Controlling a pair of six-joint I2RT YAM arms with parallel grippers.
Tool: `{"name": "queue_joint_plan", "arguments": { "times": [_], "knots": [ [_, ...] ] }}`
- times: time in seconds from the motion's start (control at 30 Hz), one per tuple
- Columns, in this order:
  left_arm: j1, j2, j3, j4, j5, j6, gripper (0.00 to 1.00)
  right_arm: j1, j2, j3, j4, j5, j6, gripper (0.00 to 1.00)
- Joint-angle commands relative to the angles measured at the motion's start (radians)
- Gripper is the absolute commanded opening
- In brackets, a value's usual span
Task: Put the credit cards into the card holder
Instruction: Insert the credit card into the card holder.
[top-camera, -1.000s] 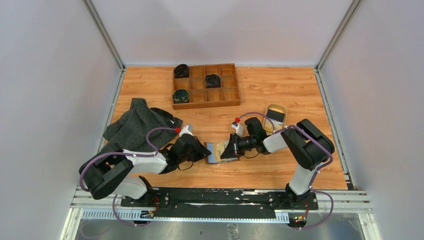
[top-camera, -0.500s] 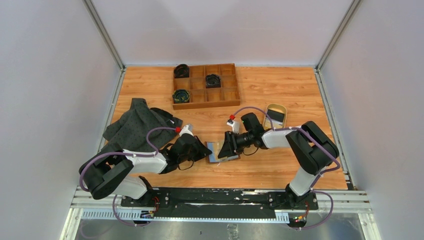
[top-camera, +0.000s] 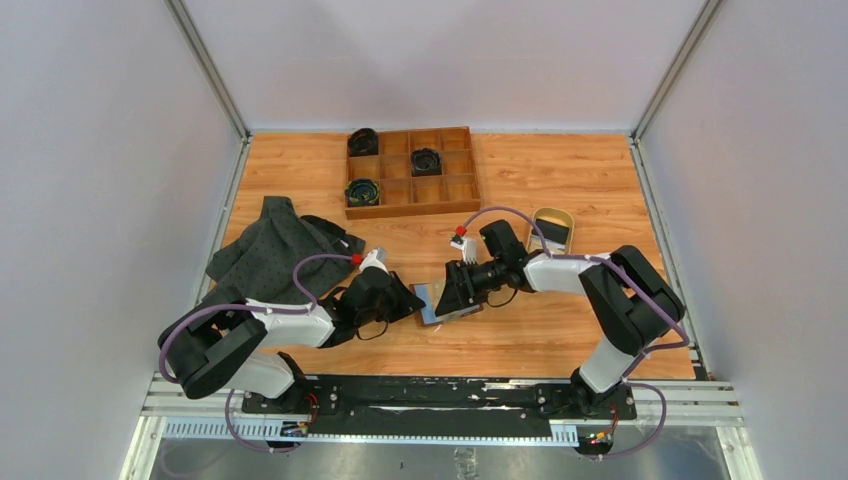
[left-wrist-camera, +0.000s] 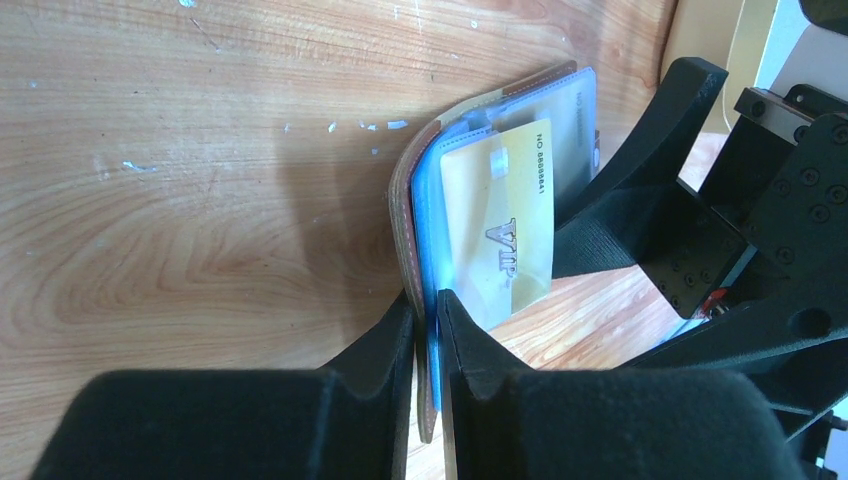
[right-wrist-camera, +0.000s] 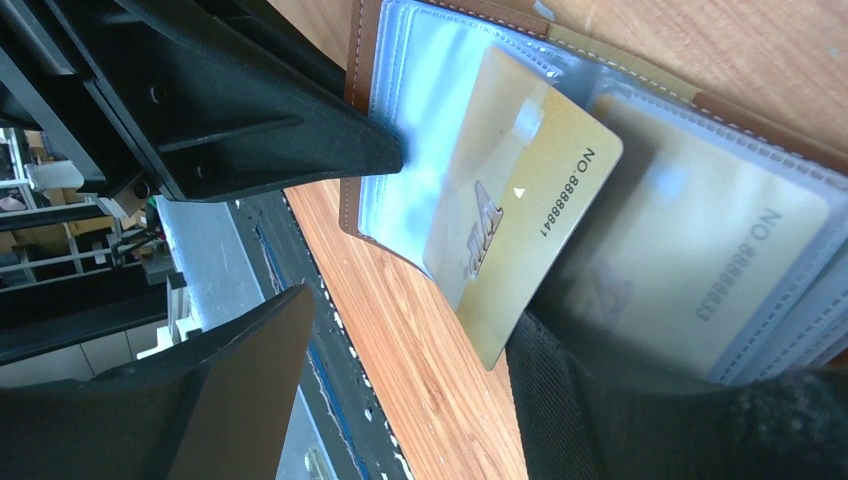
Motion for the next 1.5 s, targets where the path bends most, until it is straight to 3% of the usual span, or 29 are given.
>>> {"name": "queue_joint_plan", "arguments": {
  "times": [0.0,0.87,1.47],
  "knots": [
    [-0.007,0.003,-0.016,0.017,-0.022,0.008,0.14,0.001,-0.005,0.001,-0.101,0.091,-0.066,0.74],
    [-0.007,0.002,-0.023,0.036,-0.017,0.008,0.15,0.033,0.053,0.104,-0.293,0.123,-0.164,0.75],
    [-0.006,-0.039,-0.05,0.056,-0.031,0.001,0.24,0.058,0.09,0.212,-0.468,0.197,-0.279,0.78]
  ]
}}
